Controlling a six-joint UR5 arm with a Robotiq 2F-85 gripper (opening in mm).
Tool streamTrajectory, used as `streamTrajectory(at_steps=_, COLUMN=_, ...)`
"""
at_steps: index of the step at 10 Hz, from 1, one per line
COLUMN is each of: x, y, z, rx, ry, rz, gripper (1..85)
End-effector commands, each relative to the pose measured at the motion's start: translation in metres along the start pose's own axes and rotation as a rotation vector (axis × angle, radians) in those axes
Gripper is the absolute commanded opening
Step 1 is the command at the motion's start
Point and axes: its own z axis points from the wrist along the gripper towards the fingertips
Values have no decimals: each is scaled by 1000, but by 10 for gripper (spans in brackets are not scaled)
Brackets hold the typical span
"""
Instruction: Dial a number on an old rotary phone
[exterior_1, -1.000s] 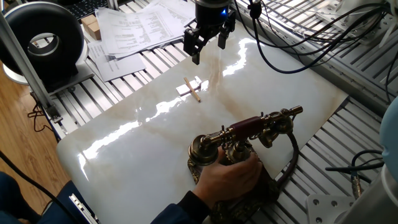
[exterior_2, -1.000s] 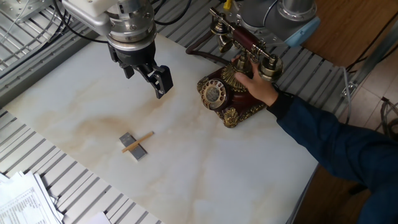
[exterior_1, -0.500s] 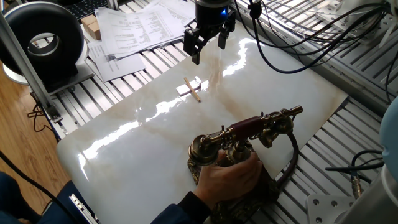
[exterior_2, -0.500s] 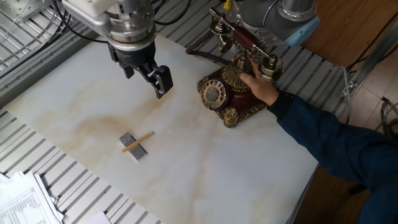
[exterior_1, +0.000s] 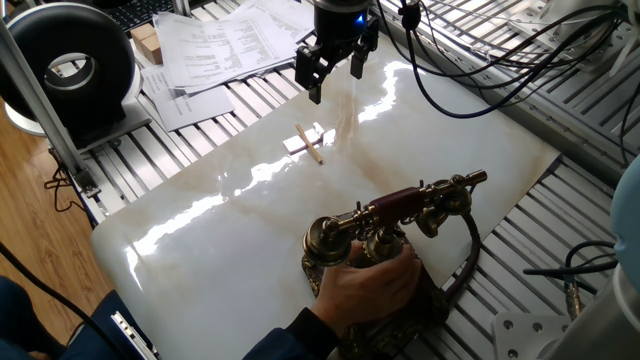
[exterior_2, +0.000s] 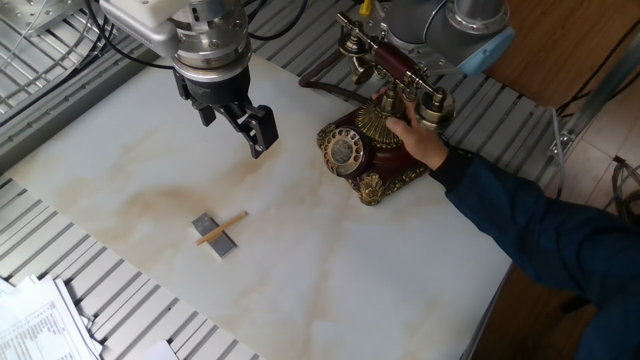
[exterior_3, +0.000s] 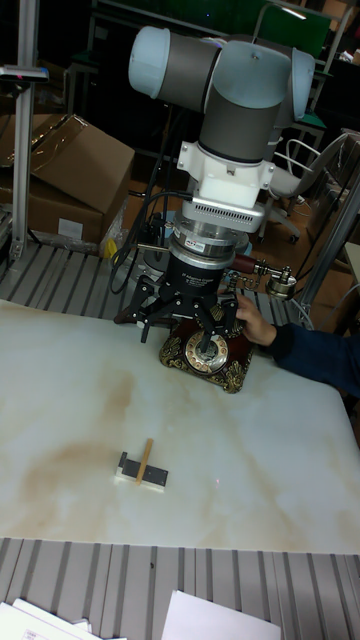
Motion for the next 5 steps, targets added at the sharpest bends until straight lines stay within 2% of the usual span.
streamTrajectory(at_steps=1, x=29, y=-33, z=-4, rx=139, ry=109, rz=17, gripper=840)
streamTrajectory(at_steps=2, x=29, y=-32, z=-4, rx=141, ry=110, rz=19, gripper=13)
streamTrajectory(at_steps=5, x=29, y=-31, z=-5, rx=147, ry=112, rz=24, gripper=13)
